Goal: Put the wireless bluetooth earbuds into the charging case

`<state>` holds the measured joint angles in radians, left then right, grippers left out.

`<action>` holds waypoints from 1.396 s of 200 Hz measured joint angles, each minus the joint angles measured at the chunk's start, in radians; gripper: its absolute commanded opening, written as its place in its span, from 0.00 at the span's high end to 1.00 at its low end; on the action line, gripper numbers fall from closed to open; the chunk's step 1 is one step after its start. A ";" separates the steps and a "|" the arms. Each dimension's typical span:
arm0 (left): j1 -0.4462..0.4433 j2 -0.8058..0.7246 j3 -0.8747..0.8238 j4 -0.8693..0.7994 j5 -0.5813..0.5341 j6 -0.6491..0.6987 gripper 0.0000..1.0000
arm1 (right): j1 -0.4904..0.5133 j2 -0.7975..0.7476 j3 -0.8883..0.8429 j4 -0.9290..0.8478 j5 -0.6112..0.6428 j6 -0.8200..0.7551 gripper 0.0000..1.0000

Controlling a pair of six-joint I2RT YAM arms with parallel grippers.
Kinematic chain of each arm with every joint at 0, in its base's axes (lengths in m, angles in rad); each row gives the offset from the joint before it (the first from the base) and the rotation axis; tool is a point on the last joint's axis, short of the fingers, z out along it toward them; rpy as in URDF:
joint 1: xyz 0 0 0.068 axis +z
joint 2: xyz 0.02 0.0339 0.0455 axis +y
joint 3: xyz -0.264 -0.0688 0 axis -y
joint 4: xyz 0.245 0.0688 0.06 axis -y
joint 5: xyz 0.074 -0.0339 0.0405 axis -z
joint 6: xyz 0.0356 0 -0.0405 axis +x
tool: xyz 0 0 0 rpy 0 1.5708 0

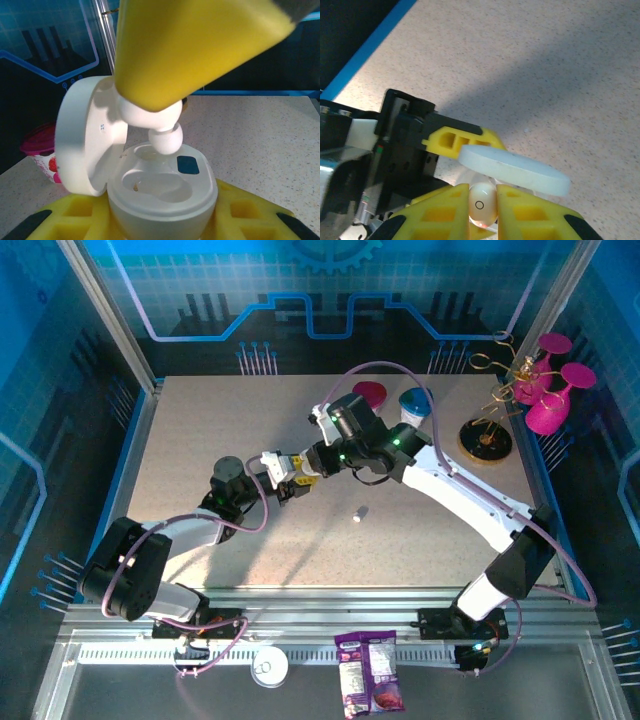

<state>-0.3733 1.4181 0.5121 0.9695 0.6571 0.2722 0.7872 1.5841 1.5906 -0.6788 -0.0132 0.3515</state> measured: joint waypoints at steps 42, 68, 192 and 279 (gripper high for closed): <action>-0.002 0.000 0.000 -0.001 -0.014 -0.003 0.76 | 0.000 0.011 -0.016 0.035 -0.025 0.018 0.83; -0.002 0.000 0.000 -0.001 -0.015 -0.004 0.76 | 0.000 0.015 -0.029 0.041 -0.024 0.018 0.83; -0.003 0.005 0.004 -0.022 -0.033 -0.011 0.76 | 0.000 0.023 -0.071 0.071 -0.041 0.034 0.75; -0.003 0.006 0.010 -0.022 -0.033 -0.011 0.76 | -0.009 -0.074 -0.119 0.088 -0.021 0.032 0.56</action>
<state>-0.3763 1.4239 0.5217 0.9474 0.6239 0.2615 0.7784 1.5097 1.4715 -0.5907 -0.0338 0.3840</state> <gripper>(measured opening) 0.360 0.435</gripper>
